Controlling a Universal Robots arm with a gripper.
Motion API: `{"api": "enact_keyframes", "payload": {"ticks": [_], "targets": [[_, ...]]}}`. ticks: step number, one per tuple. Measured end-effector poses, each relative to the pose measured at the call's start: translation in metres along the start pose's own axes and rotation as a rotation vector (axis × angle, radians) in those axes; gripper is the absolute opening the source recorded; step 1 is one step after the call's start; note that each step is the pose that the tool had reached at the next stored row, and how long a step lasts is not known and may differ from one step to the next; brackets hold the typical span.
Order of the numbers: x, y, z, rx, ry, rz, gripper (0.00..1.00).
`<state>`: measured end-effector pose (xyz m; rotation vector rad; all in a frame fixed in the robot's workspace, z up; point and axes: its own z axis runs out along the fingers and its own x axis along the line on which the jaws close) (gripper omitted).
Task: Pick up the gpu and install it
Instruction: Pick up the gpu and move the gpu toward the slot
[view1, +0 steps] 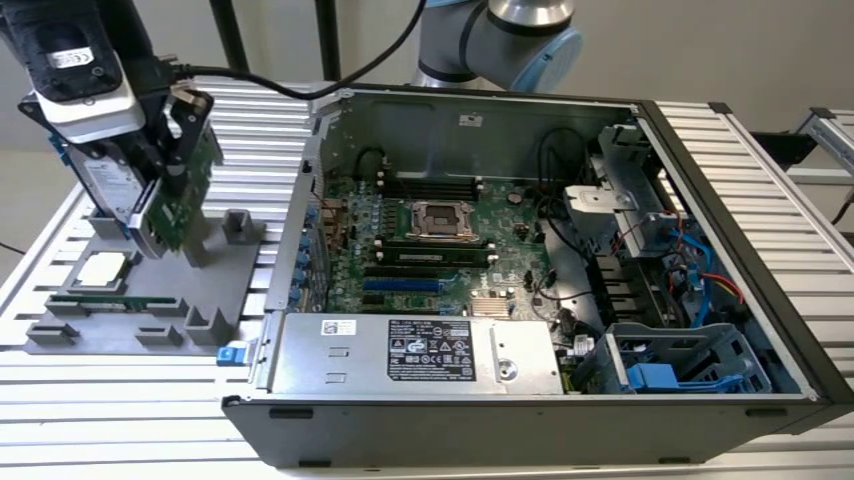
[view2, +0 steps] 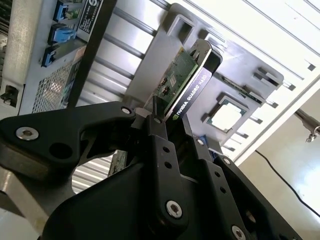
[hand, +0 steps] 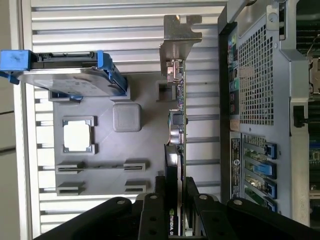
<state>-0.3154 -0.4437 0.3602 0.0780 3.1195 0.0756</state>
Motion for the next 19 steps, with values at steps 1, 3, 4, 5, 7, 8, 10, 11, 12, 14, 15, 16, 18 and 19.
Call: {"api": "enact_keyframes", "payload": {"ticks": [1,3,4,5,7,8,10,11,12,14,15,16,18,19], "targets": [[0.0000,0.0000,-0.0008,0.0000,0.0001,0.000,0.00],[-0.0001,0.0001,-0.0023,0.0000,0.0000,0.000,0.00],[-0.0001,0.0001,-0.0030,0.0000,0.0001,0.000,0.00],[-0.0001,0.0002,-0.0037,0.0000,0.0000,0.000,0.00],[-0.0001,0.0003,-0.0052,0.0000,0.0000,0.000,0.00],[-0.0001,0.0003,-0.0060,0.0000,0.0001,0.000,0.00],[-0.0001,0.0004,-0.0075,0.0001,0.0001,0.000,0.00],[-0.0002,0.0004,-0.0082,0.0000,0.0001,0.000,0.00],[-0.0002,0.0004,-0.0090,0.0000,0.0001,0.000,0.00],[-0.0002,0.0005,-0.0106,0.0001,0.0001,0.000,0.00],[-0.0002,0.0005,-0.0114,0.0000,0.0001,0.000,0.00],[-0.0003,0.0006,-0.0123,0.0000,0.0001,0.000,0.00],[-0.0003,0.0007,-0.0139,0.0000,0.0001,0.000,0.00],[-0.0003,0.0007,-0.0148,0.0000,0.0001,0.000,0.00]]}}
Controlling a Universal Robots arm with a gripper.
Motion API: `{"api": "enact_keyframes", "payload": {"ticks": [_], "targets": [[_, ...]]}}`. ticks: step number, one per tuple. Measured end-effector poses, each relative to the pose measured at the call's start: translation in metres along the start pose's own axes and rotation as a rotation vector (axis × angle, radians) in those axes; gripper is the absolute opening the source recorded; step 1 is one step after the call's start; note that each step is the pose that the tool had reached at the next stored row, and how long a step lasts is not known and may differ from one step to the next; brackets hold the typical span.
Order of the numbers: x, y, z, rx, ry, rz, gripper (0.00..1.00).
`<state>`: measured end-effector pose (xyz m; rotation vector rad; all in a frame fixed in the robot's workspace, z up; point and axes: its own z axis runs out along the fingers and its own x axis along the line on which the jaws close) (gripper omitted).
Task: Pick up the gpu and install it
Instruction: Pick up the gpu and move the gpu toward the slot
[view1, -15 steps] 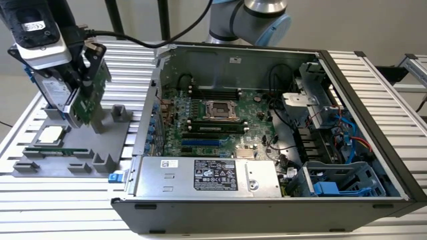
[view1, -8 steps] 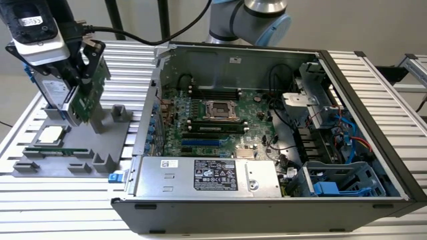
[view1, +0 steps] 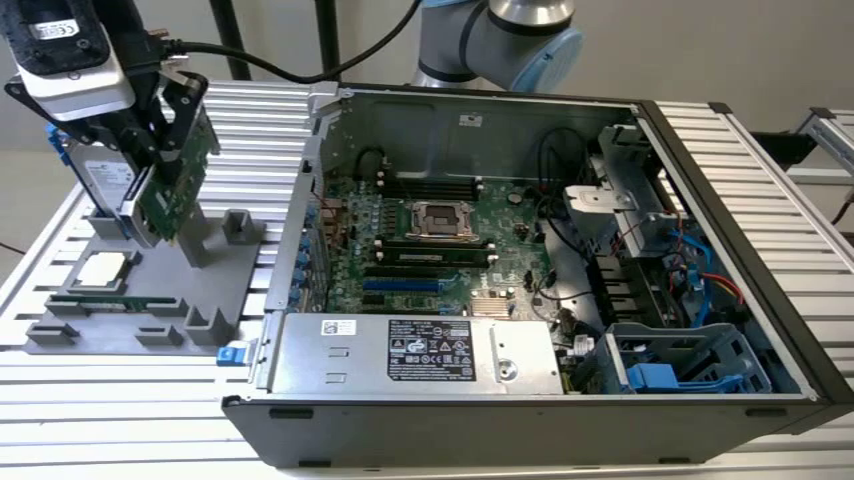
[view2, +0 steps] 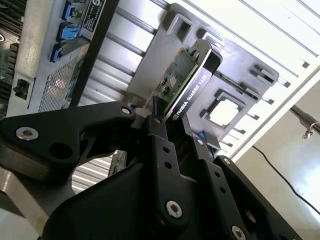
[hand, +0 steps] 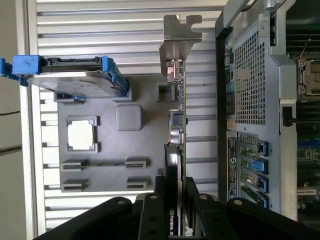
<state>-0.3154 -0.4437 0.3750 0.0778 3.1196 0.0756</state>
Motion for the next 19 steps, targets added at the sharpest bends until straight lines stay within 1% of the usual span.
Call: {"api": "enact_keyframes", "payload": {"ticks": [19], "targets": [[-0.0003,0.0008,-0.0161,0.0000,0.0000,0.000,0.00]]}}
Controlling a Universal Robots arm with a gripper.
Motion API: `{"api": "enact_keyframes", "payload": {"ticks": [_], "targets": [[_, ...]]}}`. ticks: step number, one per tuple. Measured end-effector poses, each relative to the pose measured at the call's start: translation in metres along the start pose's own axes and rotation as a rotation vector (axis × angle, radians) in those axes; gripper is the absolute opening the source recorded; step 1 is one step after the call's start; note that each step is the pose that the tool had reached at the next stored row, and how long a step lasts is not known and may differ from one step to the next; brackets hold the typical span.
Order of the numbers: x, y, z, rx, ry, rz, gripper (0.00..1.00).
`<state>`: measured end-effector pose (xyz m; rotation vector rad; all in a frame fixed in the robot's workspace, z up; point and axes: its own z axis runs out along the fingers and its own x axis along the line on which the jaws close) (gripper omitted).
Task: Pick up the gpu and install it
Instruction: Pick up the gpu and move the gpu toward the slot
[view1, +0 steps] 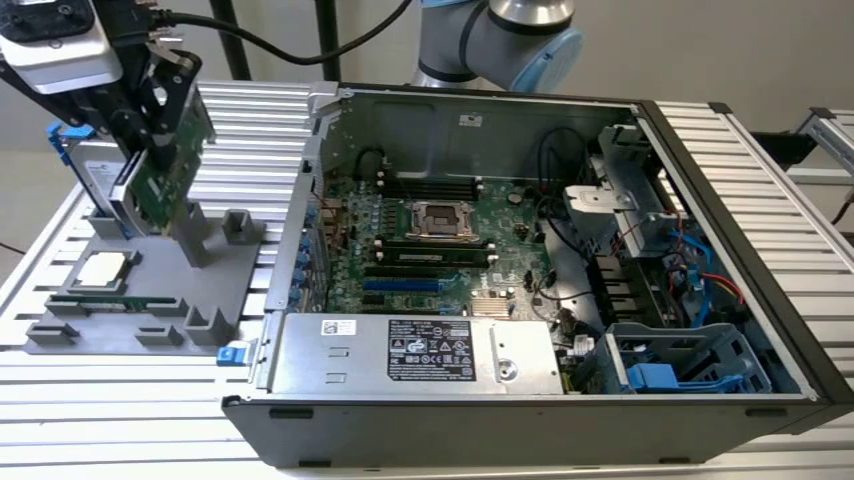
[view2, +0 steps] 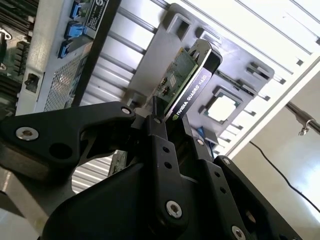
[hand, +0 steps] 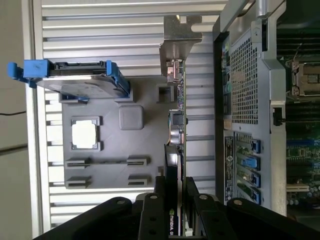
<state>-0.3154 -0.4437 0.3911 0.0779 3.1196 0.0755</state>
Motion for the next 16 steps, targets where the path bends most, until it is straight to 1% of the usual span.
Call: {"api": "enact_keyframes", "payload": {"ticks": [16], "targets": [[-0.0002,0.0004,-0.0088,0.0000,-0.0001,0.000,0.00]]}}
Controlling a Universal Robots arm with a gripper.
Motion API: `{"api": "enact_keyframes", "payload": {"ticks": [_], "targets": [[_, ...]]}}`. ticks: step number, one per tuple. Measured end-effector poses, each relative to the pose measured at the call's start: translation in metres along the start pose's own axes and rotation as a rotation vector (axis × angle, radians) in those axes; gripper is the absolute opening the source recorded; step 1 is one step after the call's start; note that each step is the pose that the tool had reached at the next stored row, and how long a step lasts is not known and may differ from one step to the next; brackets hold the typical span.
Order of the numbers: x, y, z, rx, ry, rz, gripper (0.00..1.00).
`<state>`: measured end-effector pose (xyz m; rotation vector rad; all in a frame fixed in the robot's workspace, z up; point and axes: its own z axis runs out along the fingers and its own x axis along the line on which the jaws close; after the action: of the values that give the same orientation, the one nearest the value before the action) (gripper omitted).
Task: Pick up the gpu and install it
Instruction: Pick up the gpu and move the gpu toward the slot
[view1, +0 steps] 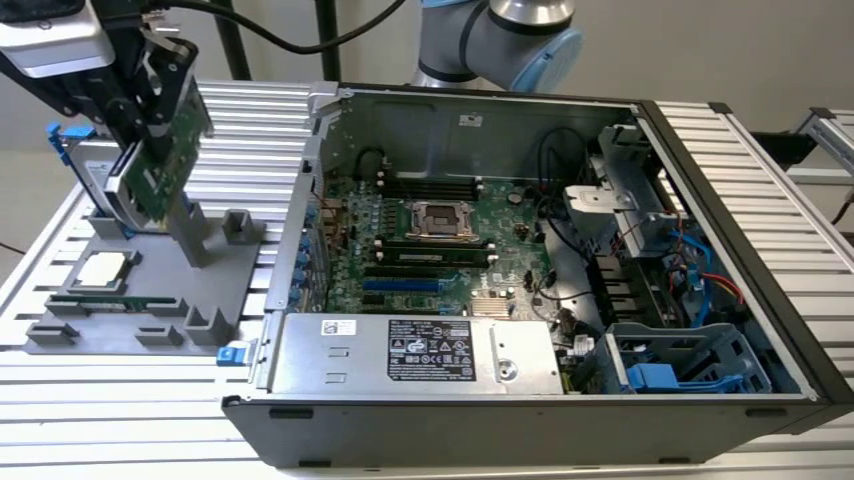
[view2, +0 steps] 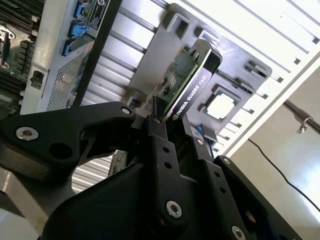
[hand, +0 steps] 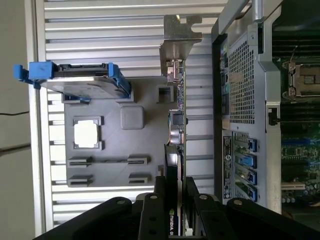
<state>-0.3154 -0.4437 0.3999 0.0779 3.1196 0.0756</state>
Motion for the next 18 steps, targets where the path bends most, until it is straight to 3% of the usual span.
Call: {"api": "enact_keyframes", "payload": {"ticks": [18], "targets": [[-0.0003,0.0007,-0.0146,0.0000,0.0000,0.000,0.00]]}}
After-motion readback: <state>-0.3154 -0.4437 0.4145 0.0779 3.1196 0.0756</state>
